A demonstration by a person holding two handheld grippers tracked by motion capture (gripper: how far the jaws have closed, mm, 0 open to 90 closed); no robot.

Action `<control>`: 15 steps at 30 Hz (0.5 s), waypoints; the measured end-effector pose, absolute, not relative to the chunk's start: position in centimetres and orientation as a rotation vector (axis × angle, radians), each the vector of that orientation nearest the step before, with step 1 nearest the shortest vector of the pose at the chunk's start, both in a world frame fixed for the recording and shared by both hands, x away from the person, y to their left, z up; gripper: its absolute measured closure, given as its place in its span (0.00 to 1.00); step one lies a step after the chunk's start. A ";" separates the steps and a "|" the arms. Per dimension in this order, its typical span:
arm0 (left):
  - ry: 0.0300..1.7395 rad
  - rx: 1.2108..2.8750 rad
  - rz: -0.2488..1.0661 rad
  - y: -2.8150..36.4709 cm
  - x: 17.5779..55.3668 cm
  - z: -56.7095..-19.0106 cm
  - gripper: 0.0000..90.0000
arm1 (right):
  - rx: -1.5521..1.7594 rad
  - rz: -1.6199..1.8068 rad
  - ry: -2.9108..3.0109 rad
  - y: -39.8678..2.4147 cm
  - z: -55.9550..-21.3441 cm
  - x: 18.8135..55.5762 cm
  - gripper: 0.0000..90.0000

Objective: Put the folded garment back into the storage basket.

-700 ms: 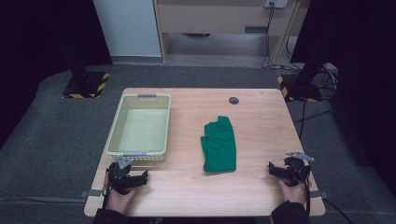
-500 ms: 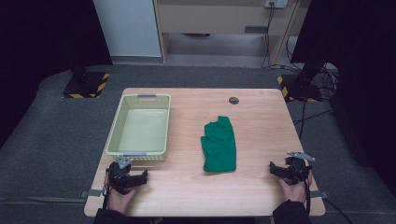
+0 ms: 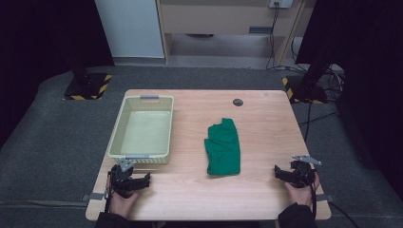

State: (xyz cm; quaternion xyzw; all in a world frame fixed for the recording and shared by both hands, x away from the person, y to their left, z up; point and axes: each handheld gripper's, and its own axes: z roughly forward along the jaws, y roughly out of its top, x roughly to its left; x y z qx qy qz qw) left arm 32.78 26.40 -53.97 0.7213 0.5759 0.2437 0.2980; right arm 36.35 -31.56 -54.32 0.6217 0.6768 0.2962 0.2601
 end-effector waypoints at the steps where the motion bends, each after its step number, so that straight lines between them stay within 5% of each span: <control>1: 1.530 1.917 0.647 26.4 32.8 -54.0 0.00 | 1.685 0.808 1.833 -31.6 -54.3 36.3 0.03; 15: 1.532 1.916 0.648 26.4 32.8 -54.0 0.00 | 1.682 0.893 1.834 -31.6 -53.5 35.9 0.04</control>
